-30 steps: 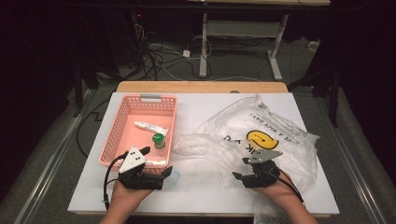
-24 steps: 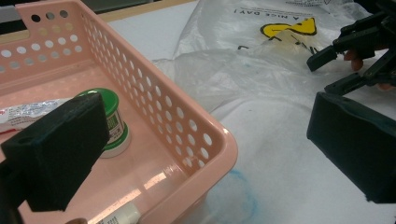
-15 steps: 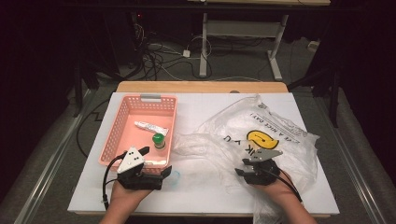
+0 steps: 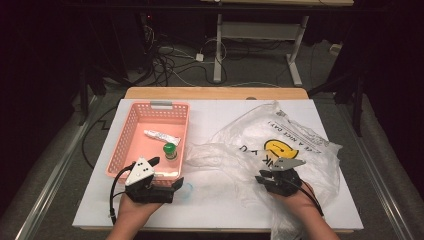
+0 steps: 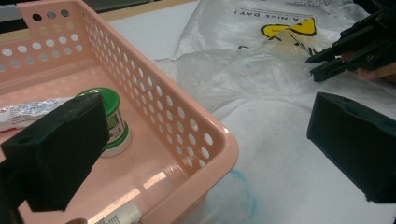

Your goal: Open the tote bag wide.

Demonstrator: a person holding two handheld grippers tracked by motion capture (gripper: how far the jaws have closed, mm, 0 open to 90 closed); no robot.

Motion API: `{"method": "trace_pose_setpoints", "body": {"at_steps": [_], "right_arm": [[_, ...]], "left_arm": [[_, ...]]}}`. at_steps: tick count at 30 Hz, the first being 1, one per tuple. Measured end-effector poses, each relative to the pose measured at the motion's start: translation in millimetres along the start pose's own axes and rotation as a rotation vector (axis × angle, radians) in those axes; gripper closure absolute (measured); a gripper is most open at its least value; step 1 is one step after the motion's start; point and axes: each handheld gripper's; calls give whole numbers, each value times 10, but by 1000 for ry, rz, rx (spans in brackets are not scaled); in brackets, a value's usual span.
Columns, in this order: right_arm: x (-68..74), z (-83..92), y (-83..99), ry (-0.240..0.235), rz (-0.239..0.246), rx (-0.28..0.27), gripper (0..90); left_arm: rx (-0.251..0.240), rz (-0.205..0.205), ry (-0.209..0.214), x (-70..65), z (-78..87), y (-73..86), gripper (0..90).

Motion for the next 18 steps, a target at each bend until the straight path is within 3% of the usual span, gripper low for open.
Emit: {"method": "trace_pose_setpoints", "body": {"at_steps": [7,18], "right_arm": [[-37,21,19,-18,-18,-14,785],[-6,100,18,-32,-17,-52,784]], "left_arm": [[3,-2,1,-3,-5,3,0],[2,0,-7,14,2,13,0]]}}
Point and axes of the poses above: each handheld gripper's, and its own axes: z roughly backward along the jaws, y roughly out of its underside, x roughly to its left, and after that the axes turned 2 degrees about -z, right-handed
